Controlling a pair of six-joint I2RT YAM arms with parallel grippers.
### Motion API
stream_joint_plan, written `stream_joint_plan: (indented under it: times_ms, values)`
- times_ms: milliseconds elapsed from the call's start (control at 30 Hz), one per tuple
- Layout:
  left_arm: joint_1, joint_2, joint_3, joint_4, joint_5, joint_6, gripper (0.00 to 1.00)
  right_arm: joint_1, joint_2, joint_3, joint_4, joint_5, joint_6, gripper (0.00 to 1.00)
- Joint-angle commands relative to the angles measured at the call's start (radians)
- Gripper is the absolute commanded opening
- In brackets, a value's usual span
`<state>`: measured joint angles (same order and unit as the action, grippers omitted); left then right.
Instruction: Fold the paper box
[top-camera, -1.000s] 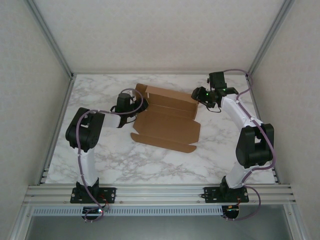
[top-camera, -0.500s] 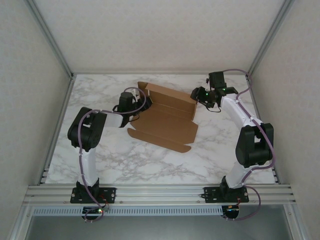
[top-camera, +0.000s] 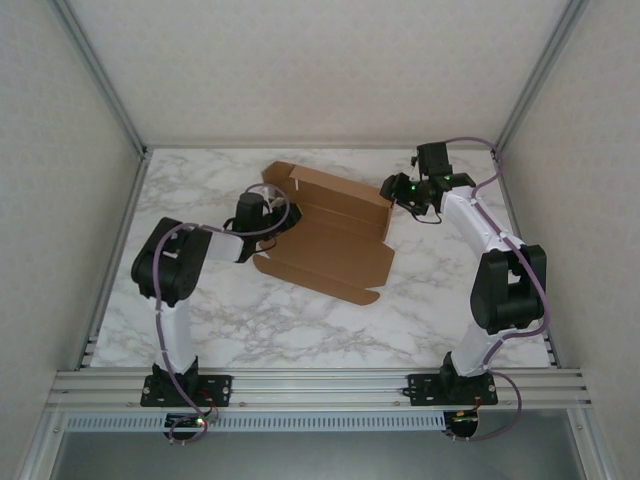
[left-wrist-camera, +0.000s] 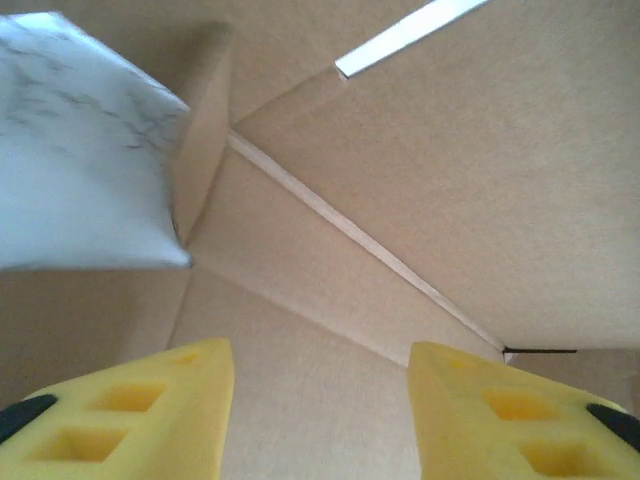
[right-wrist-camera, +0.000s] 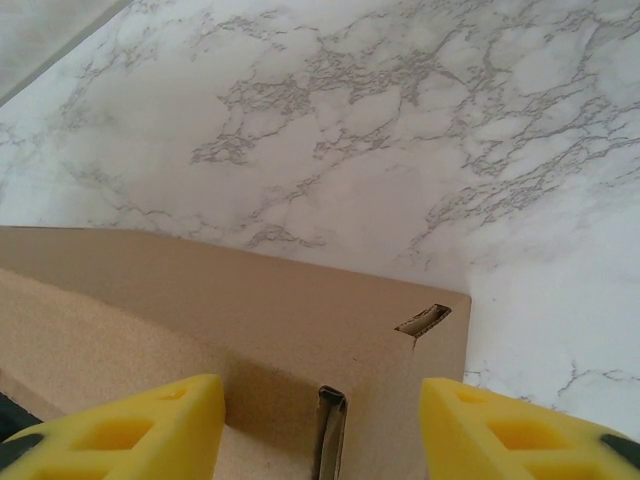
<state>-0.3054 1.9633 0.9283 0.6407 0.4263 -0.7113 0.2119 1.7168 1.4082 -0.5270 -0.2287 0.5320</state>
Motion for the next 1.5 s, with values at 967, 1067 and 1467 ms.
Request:
stream_joint_plan:
  times_ms: [967, 1067, 1467]
  values:
    - [0.048, 0.005, 0.102, 0.101, -0.100, -0.135, 0.03, 0.007, 0.009, 0.037, -0.065, 0.013, -0.028, 0.52]
    - [0.067, 0.038, 0.143, 0.074, -0.103, -0.126, 0.07, 0.007, 0.010, 0.038, -0.064, 0.011, -0.030, 0.51]
    - [0.077, 0.174, 0.241, 0.006, -0.104, -0.109, 0.36, 0.013, 0.015, 0.049, -0.071, 0.006, -0.032, 0.51]
